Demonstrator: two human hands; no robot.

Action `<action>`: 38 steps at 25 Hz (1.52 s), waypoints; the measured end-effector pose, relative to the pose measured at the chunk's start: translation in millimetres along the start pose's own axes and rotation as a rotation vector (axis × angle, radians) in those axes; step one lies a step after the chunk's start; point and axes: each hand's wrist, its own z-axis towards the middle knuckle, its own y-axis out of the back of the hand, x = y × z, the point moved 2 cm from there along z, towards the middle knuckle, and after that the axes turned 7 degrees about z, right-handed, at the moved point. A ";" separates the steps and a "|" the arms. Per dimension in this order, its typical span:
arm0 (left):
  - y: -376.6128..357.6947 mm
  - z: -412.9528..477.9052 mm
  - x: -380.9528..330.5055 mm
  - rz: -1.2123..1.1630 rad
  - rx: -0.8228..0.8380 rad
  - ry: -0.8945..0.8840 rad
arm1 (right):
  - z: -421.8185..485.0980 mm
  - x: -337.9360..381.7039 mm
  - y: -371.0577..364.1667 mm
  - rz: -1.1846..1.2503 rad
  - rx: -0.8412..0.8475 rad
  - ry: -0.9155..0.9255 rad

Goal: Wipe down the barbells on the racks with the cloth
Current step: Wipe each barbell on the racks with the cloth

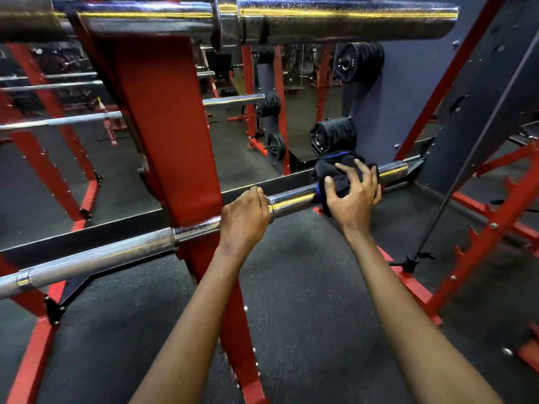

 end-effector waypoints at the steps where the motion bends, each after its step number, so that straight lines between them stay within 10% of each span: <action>1: 0.1 1.5 -0.5 -0.001 0.013 0.001 | -5.6 3.9 -3.3 0.012 -0.011 0.014; 7: 0.7 8.2 -2.2 0.013 0.034 0.010 | -78.6 29.4 -32.3 0.170 0.005 0.138; 15: 2.2 4.7 -3.6 0.047 0.034 -0.021 | -74.6 48.4 -58.1 1.126 -0.519 -0.840; 19: 0.7 6.2 -4.4 0.057 0.038 0.010 | -94.6 59.8 -74.3 1.460 -0.174 -1.084; 25: -1.6 7.9 -3.4 0.032 0.127 0.002 | -66.6 31.7 -49.1 1.094 -0.470 -0.841; 31: -5.8 16.0 -9.8 0.109 0.206 -0.021 | -63.4 33.0 -31.9 0.210 -0.140 -0.162; 38: -13.5 22.7 -26.0 0.140 0.114 -0.120 | 2.0 -11.4 5.7 -0.041 0.012 -0.022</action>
